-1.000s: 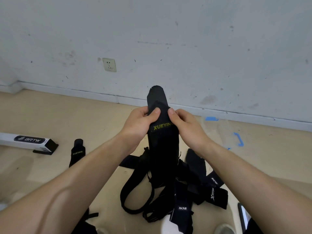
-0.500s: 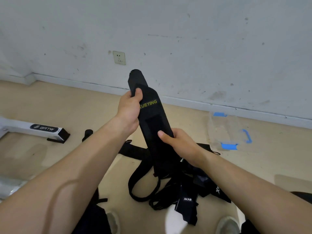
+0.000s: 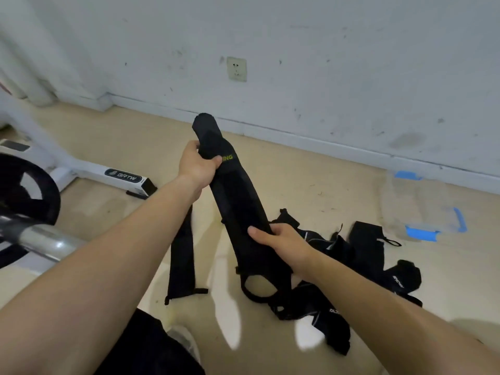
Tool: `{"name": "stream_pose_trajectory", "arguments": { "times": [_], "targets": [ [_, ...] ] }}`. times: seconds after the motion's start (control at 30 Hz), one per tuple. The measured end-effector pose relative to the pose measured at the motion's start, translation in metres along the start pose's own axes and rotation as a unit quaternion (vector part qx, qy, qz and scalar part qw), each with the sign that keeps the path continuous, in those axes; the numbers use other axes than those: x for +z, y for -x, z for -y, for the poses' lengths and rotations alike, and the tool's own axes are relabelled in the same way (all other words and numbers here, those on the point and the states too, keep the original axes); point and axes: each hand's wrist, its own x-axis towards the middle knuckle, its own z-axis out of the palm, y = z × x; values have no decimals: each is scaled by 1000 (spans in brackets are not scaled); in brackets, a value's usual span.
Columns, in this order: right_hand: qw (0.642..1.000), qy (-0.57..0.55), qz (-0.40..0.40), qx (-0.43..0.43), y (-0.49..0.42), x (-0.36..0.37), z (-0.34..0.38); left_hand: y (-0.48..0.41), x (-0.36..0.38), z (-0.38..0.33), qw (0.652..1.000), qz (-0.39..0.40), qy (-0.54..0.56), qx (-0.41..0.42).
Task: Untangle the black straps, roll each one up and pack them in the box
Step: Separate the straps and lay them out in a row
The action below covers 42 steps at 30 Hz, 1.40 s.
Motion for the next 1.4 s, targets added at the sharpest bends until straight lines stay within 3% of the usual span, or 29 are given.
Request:
{"name": "stream_pose_trajectory", "arguments": {
  "times": [0.1, 0.43, 0.6, 0.7, 0.77, 0.87, 1.03, 1.17, 1.4],
  "targets": [
    [999, -15, 14, 47, -19, 10, -37, -28, -10, 29, 998, -42, -13, -50],
    [981, -26, 35, 191, -124, 59, -125, -128, -4, 143, 994, -26, -32, -102],
    [982, 19, 9, 188, -205, 81, -155, -185, 2, 178, 992, -76, -30, -95],
    [983, 10, -22, 183, -249, 86, -161, -194, 8, 203, 983, -110, -129, -67],
    [983, 24, -27, 180, -263, 85, -166, -179, 18, 237, 968, -67, -236, -43],
    [985, 31, -24, 165, -266, 87, -178, -140, 37, 295, 919, 49, -388, -46],
    [977, 138, -15, 161, -254, 90, -194, -101, 59, 337, 833, 211, -506, -69],
    [976, 145, -11, 163, -247, 86, -200, -105, 61, 345, 797, 257, -542, -77],
    [955, 201, 67, 205, -234, 95, -201, -117, 49, 354, 779, 239, -576, -71]
  ]
}}
